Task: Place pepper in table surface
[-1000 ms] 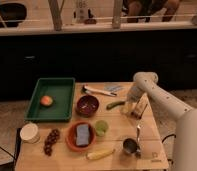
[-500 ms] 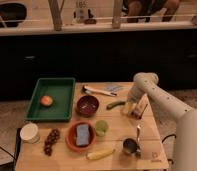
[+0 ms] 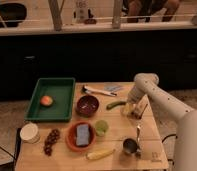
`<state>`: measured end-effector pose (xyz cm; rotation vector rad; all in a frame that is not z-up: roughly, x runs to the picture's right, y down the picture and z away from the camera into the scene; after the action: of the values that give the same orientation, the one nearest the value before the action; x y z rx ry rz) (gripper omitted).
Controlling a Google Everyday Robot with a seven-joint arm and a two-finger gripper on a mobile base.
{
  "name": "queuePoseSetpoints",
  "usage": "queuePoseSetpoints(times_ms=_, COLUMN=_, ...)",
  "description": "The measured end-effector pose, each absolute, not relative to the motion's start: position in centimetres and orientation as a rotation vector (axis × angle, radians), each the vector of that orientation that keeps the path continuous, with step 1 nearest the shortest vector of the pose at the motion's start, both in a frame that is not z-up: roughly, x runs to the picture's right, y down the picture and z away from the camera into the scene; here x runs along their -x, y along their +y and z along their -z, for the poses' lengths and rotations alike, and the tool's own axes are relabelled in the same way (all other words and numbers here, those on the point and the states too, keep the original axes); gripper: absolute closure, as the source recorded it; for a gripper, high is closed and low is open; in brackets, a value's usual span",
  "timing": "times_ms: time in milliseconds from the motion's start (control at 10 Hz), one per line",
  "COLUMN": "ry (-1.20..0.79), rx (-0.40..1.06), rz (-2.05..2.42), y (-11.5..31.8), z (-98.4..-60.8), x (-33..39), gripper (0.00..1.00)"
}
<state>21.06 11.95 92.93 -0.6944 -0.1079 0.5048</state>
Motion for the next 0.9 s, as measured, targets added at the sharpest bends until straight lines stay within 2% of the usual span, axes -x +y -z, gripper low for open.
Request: queuePoseSetpoints(times_ms=900, ry=-0.202, rx=0.719, rz=-0.169, y=12.2, z=-92.4, x=-16.8, gripper=0.2)
